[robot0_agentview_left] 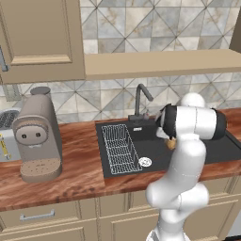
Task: Turn on the sink faucet. Then move the onion from the counter to the sink. Turn off the sink. Move the vegetable from the sink to the pot next to the stove. Finally move the pot to the front center burner.
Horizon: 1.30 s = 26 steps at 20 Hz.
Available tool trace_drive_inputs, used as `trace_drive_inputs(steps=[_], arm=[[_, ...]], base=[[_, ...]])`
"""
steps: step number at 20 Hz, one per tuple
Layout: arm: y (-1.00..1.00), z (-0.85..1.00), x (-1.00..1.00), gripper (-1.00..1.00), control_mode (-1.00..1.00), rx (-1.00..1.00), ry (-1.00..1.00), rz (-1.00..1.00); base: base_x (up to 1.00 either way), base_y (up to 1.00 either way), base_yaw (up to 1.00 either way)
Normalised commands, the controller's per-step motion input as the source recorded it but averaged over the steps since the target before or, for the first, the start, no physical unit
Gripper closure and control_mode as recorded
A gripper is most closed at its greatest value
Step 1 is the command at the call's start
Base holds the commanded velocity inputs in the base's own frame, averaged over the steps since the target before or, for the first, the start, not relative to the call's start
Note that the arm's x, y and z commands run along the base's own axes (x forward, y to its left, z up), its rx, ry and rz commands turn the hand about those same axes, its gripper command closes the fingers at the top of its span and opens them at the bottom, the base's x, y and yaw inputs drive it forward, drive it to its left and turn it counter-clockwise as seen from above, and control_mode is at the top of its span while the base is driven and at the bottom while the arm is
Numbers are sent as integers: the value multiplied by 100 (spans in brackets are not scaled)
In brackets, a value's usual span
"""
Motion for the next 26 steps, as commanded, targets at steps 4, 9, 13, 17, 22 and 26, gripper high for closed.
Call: trace_drive_inputs(steps=[4,9,13,17,22,26], arm=[[-7,78,-21,100,-100,0,0,0],[-5,71,-35,100,-100,0,0,0],[-3,64,-42,100,-100,0,0,0],[-4,63,-52,100,-100,0,0,0],[0,17,-19,100,-100,0,0,0],[0,0,0,100,-100,0,0,0]], base=[[0,0,0],[0,0,0],[0,0,0],[0,0,0],[0,0,0],[0,0,0]])
